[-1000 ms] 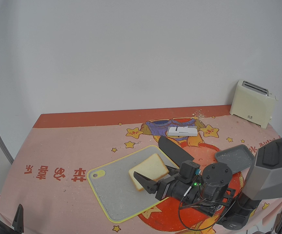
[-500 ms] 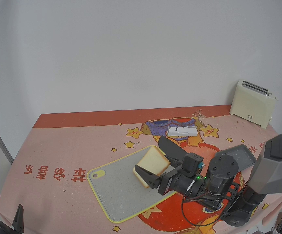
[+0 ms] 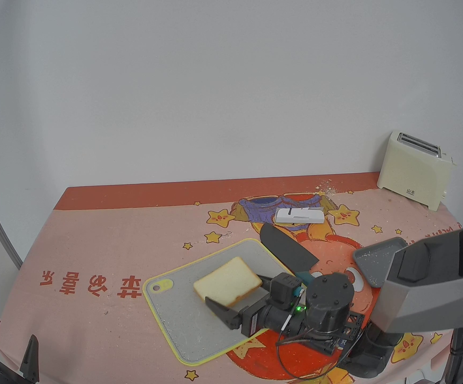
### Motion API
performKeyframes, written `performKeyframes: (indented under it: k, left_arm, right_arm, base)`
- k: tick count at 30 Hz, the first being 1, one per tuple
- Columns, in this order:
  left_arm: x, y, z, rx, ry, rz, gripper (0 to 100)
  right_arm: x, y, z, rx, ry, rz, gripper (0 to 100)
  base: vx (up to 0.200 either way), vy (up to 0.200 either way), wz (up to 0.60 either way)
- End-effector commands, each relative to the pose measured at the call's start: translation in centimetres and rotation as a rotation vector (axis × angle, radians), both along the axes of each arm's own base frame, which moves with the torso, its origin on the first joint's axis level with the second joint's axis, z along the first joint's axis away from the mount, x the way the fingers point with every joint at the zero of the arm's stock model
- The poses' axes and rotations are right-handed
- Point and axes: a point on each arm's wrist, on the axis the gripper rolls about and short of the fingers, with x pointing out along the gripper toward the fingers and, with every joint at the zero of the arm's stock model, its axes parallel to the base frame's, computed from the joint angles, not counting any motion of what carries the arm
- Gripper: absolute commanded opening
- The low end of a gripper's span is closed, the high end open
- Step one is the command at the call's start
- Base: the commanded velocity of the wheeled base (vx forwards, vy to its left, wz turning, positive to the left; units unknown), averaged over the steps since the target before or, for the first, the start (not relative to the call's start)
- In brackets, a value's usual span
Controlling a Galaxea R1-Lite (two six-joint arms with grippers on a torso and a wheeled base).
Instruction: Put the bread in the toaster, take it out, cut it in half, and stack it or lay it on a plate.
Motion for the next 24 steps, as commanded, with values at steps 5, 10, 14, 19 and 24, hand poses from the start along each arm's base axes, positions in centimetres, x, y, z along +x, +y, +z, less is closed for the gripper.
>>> performKeyframes:
  k: [5,10,14,19,24]
  left_arm:
    - [0.1,0.0,-0.5,0.0,0.013,0.001,100]
    - [0.1,0.0,-0.5,0.0,0.015,0.001,100]
    - [0.1,0.0,-0.5,0.0,0.015,0.001,100]
    - [0.1,0.0,-0.5,0.0,0.015,0.001,100]
    - [0.1,0.0,-0.5,0.0,0.015,0.002,100]
  right_arm:
    - [1.2,-1.9,3.7,-0.156,-0.212,-0.021,100]
    - [-0.5,-1.8,3.6,-0.191,-0.202,0.025,100]
    - [-0.3,-2.0,3.9,-0.193,-0.217,0.001,100]
    - [0.8,-3.4,5.0,-0.165,-0.232,-0.059,100]
    - [1.8,-5.4,7.2,-0.033,-0.191,-0.155,100]
  base:
    - [0.0,0.0,0.0]
    - [0.0,0.0,0.0]
    - [0.0,0.0,0.0]
    - [0.0,0.0,0.0]
    - [0.0,0.0,0.0]
